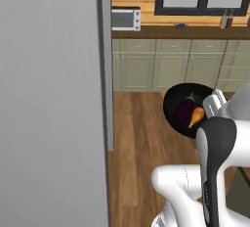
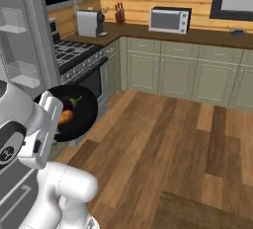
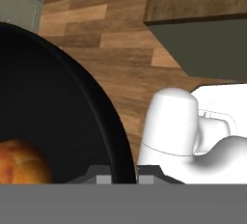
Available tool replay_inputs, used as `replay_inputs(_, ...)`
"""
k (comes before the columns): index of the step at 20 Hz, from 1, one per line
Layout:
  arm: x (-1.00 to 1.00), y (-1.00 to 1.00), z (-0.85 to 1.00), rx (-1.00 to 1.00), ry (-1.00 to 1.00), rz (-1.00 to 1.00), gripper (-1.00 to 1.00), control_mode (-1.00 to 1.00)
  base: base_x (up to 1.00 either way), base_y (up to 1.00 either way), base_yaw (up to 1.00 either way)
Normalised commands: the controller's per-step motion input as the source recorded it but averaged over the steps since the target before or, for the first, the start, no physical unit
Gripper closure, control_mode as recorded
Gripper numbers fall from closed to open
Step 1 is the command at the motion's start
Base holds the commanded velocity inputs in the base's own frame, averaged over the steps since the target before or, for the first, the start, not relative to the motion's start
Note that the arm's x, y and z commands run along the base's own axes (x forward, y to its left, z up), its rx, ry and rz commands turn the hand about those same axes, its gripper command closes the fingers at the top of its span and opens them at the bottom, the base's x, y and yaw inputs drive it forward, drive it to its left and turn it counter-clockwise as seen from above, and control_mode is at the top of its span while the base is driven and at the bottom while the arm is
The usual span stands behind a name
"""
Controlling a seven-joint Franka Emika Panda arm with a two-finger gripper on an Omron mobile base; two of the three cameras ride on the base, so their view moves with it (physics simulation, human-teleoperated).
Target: Pick the chicken drumstick and eggplant from their plates and place them in the bowl. Then put the bowl in the fridge.
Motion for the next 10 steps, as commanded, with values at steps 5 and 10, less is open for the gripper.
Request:
replay_inputs(5,0.0,0.0,0.0,0.0,0.0,0.0,1.0,1.0,0.69,-0.53,0.26)
replay_inputs(10,0.0,0.0,0.0,0.0,0.0,0.0,1.0,1.0,0.91,-0.51,-0.05)
